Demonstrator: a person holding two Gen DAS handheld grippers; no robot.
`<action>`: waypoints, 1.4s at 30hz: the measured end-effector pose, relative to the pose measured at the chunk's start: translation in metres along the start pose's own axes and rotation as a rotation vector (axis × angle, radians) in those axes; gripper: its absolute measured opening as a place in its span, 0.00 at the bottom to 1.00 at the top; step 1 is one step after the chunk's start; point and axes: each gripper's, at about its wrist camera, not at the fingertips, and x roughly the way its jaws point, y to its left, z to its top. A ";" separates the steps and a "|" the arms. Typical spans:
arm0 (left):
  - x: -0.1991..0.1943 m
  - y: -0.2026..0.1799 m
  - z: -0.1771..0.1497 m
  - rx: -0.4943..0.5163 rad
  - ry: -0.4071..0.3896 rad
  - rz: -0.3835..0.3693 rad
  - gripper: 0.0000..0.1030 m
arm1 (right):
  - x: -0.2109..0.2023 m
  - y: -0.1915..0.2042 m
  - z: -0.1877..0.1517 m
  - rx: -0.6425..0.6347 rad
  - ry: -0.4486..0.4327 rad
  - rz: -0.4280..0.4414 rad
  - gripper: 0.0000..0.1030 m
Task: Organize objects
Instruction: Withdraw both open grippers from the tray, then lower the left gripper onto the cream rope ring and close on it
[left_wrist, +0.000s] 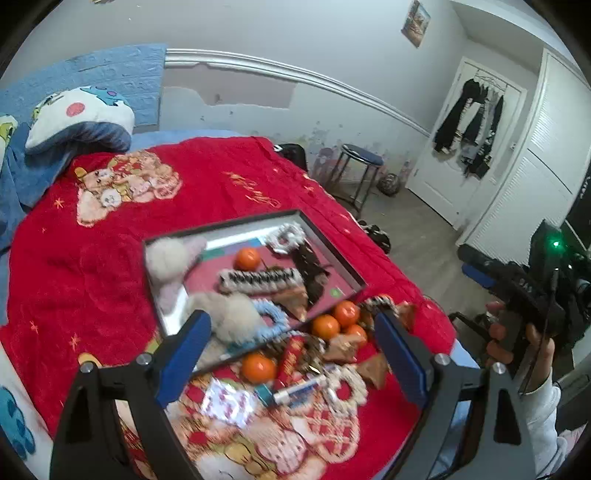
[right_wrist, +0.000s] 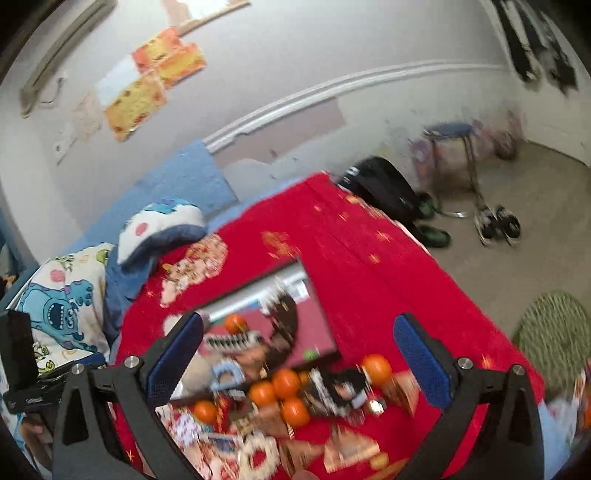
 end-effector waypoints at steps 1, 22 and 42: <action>-0.001 -0.004 -0.004 0.004 0.002 -0.005 0.89 | -0.004 -0.002 -0.005 0.003 0.001 -0.010 1.00; 0.060 -0.077 -0.063 0.087 0.154 -0.048 0.89 | -0.035 -0.013 -0.055 0.040 0.053 -0.053 1.00; 0.130 -0.063 -0.097 0.059 0.344 0.059 0.88 | 0.020 -0.028 -0.088 0.068 0.313 -0.115 0.65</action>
